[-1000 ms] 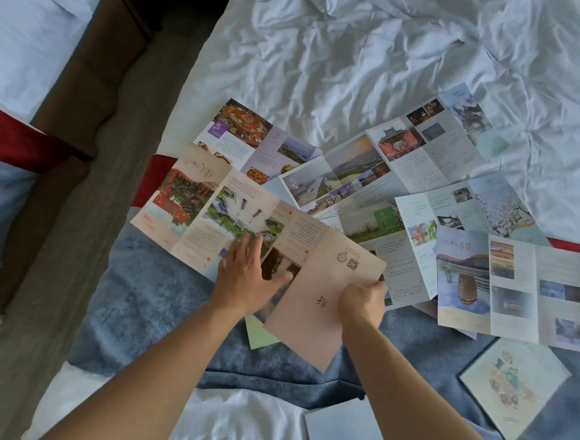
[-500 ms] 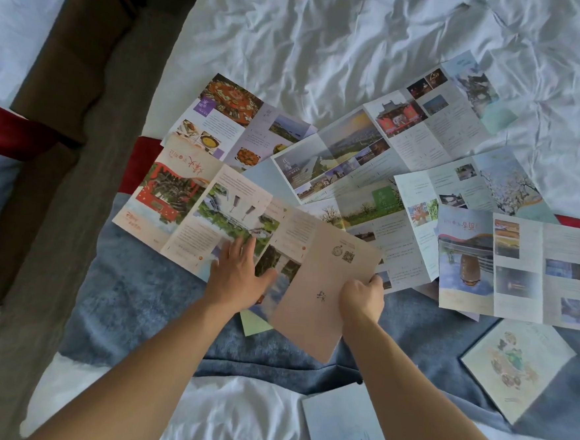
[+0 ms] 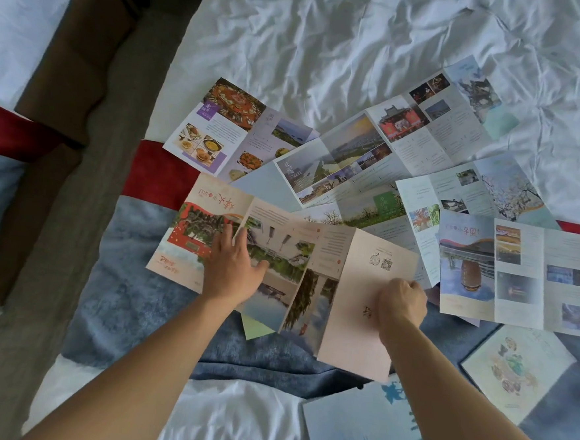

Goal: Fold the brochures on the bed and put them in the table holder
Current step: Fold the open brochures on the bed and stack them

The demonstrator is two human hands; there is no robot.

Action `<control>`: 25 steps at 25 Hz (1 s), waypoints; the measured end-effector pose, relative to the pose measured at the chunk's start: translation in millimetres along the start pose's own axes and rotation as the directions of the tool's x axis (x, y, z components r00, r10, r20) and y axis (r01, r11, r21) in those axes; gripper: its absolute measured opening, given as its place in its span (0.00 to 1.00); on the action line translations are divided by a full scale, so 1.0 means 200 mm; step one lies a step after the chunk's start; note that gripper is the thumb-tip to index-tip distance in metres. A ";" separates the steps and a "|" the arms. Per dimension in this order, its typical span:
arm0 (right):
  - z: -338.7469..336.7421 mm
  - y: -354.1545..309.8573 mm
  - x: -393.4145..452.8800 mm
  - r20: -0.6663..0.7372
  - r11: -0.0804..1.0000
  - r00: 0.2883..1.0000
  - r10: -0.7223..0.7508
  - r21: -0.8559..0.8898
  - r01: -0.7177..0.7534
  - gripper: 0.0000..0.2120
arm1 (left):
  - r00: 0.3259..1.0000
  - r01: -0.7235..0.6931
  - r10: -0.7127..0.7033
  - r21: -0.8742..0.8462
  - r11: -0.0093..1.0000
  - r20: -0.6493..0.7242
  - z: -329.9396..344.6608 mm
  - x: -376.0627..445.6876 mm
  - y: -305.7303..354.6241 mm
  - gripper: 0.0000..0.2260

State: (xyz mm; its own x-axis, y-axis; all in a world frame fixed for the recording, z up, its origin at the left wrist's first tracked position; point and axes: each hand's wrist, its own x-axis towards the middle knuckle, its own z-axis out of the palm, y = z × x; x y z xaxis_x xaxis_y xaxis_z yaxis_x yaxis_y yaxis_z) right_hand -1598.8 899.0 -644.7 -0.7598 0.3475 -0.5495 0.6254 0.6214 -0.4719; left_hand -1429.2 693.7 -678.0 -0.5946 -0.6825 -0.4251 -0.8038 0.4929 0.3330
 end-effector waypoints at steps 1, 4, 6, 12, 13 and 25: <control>0.00 -0.01 0.01 0.013 1.000 1.000 0.009 -0.014 -0.009 0.19 | 0.999 0.038 -0.038 0.006 0.999 -0.006 0.00 0.01 -0.02 0.36; 0.07 -0.01 -0.01 0.119 0.999 0.993 0.024 -0.039 -0.020 0.17 | 0.982 0.180 -0.178 -0.031 0.983 0.069 -0.01 0.04 -0.10 0.38; 0.14 -0.02 -0.07 0.200 0.999 0.980 -0.013 -0.040 0.021 0.14 | 0.977 0.199 -0.193 -0.061 0.978 0.093 0.00 0.04 -0.13 0.38; 0.38 -0.07 -0.30 0.367 0.981 0.913 -0.179 -0.007 0.195 0.12 | 0.988 0.154 -0.154 -0.228 0.961 0.021 -0.05 0.06 -0.21 0.21; 0.42 -0.08 -0.33 0.382 0.979 0.905 -0.188 0.000 0.204 0.12 | 0.988 0.151 -0.152 -0.256 0.955 0.013 -0.06 0.07 -0.23 0.18; 0.66 -0.05 -0.46 0.356 0.910 0.884 -0.302 -0.169 0.379 0.06 | 0.999 0.015 -0.018 -0.072 0.997 -0.039 -0.12 0.11 -0.37 0.26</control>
State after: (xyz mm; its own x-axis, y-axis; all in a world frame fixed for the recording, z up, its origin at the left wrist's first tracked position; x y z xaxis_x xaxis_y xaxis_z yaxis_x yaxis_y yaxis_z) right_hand -1512.3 769.4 -680.4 -0.7977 -0.1308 -0.5887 0.2511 0.8155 -0.5214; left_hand -1381.2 630.0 -692.5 -0.5791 -0.7114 -0.3982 -0.8093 0.4424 0.3864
